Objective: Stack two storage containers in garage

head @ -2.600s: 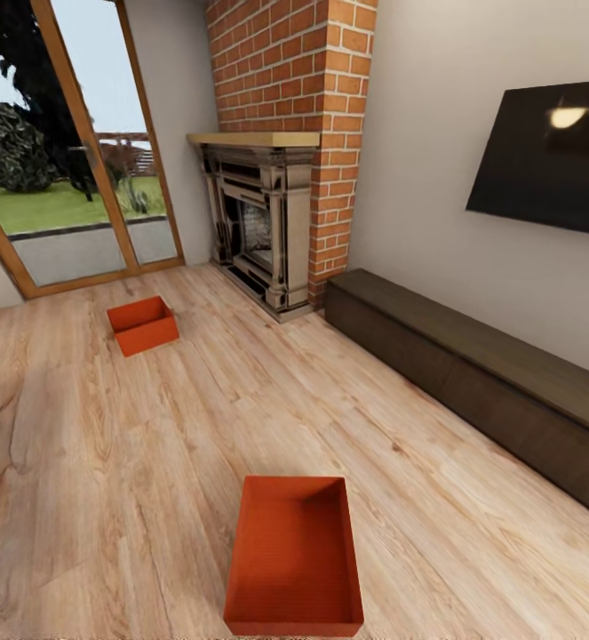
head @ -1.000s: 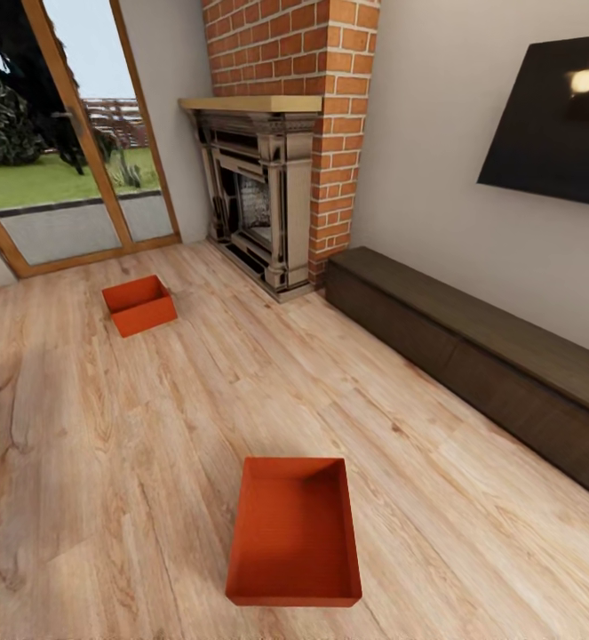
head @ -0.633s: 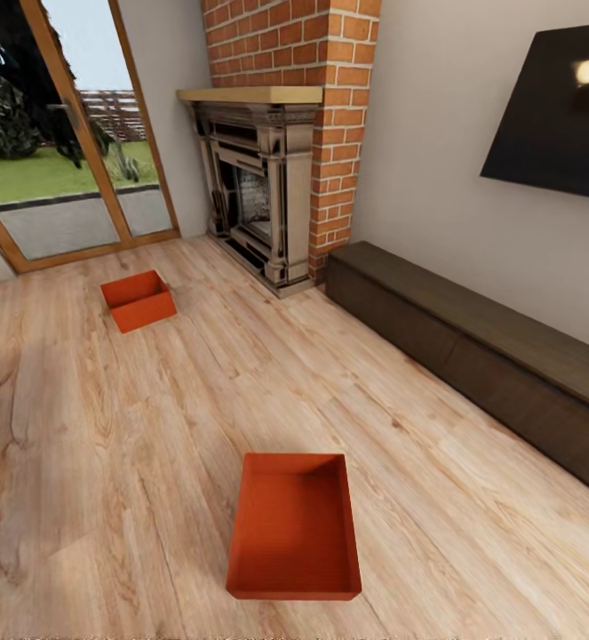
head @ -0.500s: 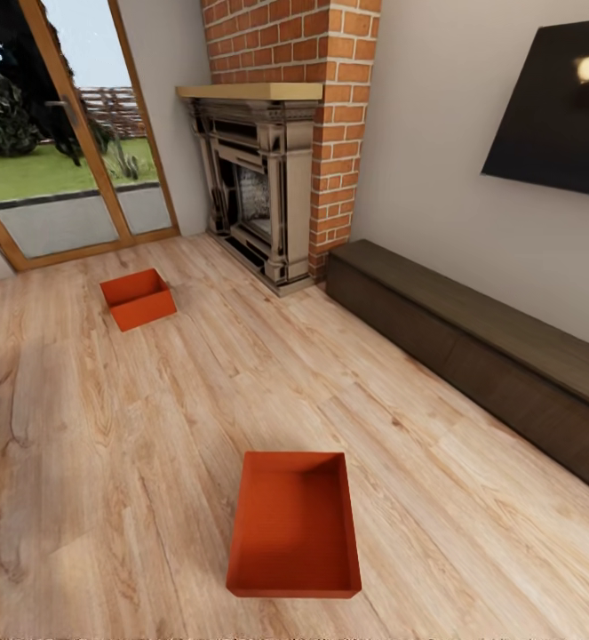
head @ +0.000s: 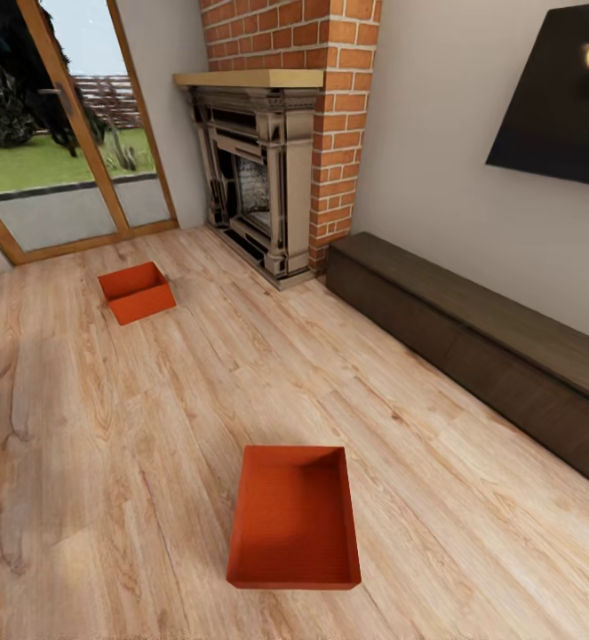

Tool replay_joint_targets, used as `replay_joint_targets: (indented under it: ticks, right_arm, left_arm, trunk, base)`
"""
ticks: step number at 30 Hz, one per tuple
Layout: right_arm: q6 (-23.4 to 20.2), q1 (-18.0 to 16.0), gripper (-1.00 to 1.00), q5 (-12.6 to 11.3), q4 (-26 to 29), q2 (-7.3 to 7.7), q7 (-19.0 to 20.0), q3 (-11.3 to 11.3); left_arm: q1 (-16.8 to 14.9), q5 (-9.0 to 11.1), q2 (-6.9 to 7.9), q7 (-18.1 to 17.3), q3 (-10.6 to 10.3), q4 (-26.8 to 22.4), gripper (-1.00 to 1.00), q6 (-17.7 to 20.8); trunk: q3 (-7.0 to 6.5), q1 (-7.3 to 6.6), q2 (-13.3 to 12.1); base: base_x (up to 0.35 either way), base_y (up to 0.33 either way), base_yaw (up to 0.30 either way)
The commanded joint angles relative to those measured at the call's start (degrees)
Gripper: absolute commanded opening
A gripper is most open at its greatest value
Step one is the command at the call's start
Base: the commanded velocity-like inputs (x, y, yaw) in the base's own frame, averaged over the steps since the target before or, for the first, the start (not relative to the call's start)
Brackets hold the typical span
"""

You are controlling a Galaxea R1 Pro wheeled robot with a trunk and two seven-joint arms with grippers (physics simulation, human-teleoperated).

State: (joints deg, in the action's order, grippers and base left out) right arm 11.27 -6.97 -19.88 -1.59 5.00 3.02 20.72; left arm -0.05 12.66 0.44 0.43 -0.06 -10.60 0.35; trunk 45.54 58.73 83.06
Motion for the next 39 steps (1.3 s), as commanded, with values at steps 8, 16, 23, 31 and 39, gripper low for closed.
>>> replay_joint_targets:
  ticks: [8,16,23,31,39]
  right_arm:
    - [0.3,-0.1,1.00,-0.6,-0.2,-0.06,0.3,0.4]
    - [0.3,-0.1,1.00,-0.6,-0.2,-0.08,0.3,0.4]
    - [0.3,-0.1,1.00,-0.6,-0.2,-0.08,0.3,0.4]
    - [0.2,-0.1,1.00,-0.6,-0.2,-0.03,0.3,0.3]
    - [0.4,-0.1,1.00,-0.7,-0.2,-0.15,0.3,0.1]
  left_arm:
    - [0.0,0.3,0.00,0.0,0.0,0.0,1.00,0.0]
    - [0.0,0.3,0.00,0.0,0.0,0.0,1.00,0.0]
    - [0.0,0.3,0.00,0.0,0.0,0.0,1.00,0.0]
    - [0.0,0.3,0.00,0.0,0.0,0.0,1.00,0.0]
    - [0.0,0.3,0.00,0.0,0.0,0.0,1.00,0.0]
  trunk:
    - [0.77,0.00,0.0]
    - [1.51,0.00,0.0]
    - [2.15,0.00,0.0]
    - [2.55,0.00,0.0]
    - [2.59,0.00,0.0]
  base:
    - [0.000,0.000,0.000]
    - [0.000,0.000,0.000]
    - [0.000,0.000,0.000]
    - [0.000,0.000,0.000]
    - [0.000,0.000,0.000]
